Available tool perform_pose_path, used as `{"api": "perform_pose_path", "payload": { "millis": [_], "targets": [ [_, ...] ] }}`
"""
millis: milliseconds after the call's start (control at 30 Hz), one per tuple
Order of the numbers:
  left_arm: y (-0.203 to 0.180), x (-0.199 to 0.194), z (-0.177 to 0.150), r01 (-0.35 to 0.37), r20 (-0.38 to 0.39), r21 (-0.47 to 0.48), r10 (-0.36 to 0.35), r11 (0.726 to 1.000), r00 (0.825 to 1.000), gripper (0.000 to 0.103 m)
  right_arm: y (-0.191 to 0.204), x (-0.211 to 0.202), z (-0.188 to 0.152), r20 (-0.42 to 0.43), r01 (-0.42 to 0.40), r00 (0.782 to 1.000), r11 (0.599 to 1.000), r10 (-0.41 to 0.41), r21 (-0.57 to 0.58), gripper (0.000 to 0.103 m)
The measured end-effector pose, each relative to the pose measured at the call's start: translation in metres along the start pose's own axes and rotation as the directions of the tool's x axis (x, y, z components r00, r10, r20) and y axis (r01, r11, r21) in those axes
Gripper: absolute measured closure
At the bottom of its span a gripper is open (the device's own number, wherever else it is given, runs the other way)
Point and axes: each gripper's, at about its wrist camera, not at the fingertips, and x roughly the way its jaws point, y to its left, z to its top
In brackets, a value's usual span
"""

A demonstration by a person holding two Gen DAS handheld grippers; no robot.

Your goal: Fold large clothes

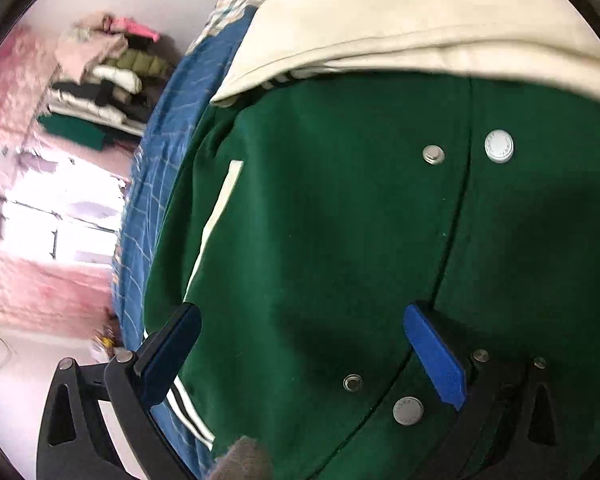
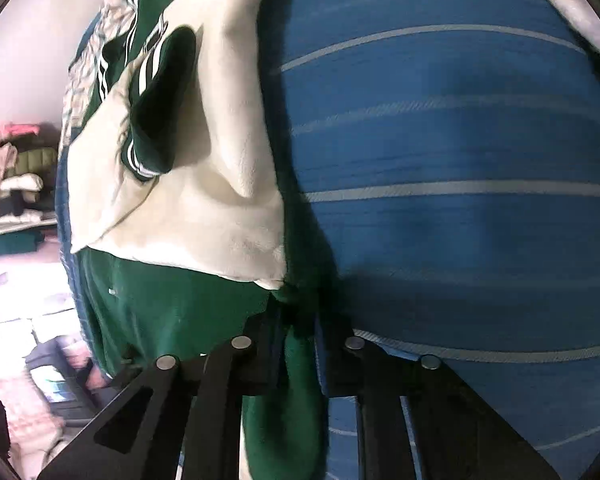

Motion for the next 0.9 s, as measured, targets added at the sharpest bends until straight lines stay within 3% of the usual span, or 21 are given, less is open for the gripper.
{"api": "perform_pose_path", "payload": {
  "millis": [133, 233, 300, 333, 400, 433, 467, 500, 533, 600, 767, 800, 867, 900],
  "targets": [
    [0.005, 0.004, -0.003, -0.006, 0.035, -0.013, 0.006, 1.0, 0.999, 0.0, -0.019, -0.01, 0.001, -0.02, 0.032, 0.999, 0.999, -0.032, -0.002, 0.098],
    [0.011, 0.007, -0.002, 0.014, 0.022, -0.048, -0.013, 0.999, 1.0, 0.0, -0.02, -0.014, 0.005, -0.042, -0.027, 0.999, 1.0, 0.027, 0.0, 0.096],
    [0.013, 0.007, -0.001, 0.02, 0.012, -0.079, -0.019, 0.997, 1.0, 0.0, -0.016, -0.017, 0.008, -0.041, -0.051, 0.998, 0.998, 0.05, -0.024, 0.089],
    [0.014, 0.007, -0.001, 0.02, 0.009, -0.095, -0.019, 0.995, 1.0, 0.0, -0.014, -0.016, 0.008, -0.047, -0.059, 0.997, 0.998, 0.057, -0.032, 0.075],
    [0.014, 0.008, 0.001, 0.006, 0.011, -0.112, -0.005, 0.994, 1.0, 0.0, -0.01, 0.0, 0.009, -0.094, -0.059, 0.994, 0.997, 0.054, -0.043, 0.064],
    [0.013, 0.007, 0.002, -0.004, 0.01, -0.11, 0.005, 0.994, 1.0, 0.0, -0.008, 0.008, 0.008, -0.106, -0.063, 0.993, 0.997, 0.057, -0.052, 0.065],
    [0.007, 0.004, 0.003, -0.011, 0.008, -0.108, 0.012, 0.994, 1.0, 0.0, -0.004, 0.011, 0.008, -0.098, -0.018, 0.995, 0.996, 0.009, -0.089, 0.072],
    [0.005, 0.004, 0.003, -0.021, 0.006, -0.104, 0.021, 0.994, 1.0, 0.0, 0.002, 0.013, 0.006, -0.082, 0.066, 0.994, 0.988, -0.078, -0.141, 0.092],
    [0.004, 0.003, 0.002, -0.026, 0.008, -0.097, 0.027, 0.995, 1.0, 0.0, 0.006, 0.008, 0.004, -0.071, 0.097, 0.991, 0.983, -0.109, -0.155, 0.094],
    [0.005, 0.004, 0.002, -0.02, 0.011, -0.091, 0.021, 0.996, 1.0, 0.0, 0.004, -0.005, 0.003, -0.042, 0.129, 0.99, 0.979, -0.138, -0.16, 0.095],
    [0.007, 0.003, -0.002, 0.007, 0.004, -0.114, -0.007, 0.993, 1.0, 0.0, -0.001, -0.003, 0.007, -0.085, 0.123, 0.986, 0.976, -0.14, -0.181, 0.095],
    [0.006, 0.002, -0.001, 0.006, -0.001, -0.113, -0.007, 0.994, 1.0, 0.0, 0.0, -0.003, 0.007, -0.095, 0.12, 0.986, 0.976, -0.139, -0.179, 0.094],
    [0.007, -0.003, 0.0, 0.004, -0.019, -0.107, -0.006, 0.994, 1.0, 0.0, 0.002, -0.012, 0.006, -0.1, 0.11, 0.986, 0.974, -0.132, -0.196, 0.081],
    [0.007, -0.006, -0.001, 0.007, -0.027, -0.106, -0.01, 0.994, 1.0, 0.0, 0.003, -0.02, 0.005, -0.083, 0.13, 0.985, 0.969, -0.15, -0.211, 0.067]
  ]
}}
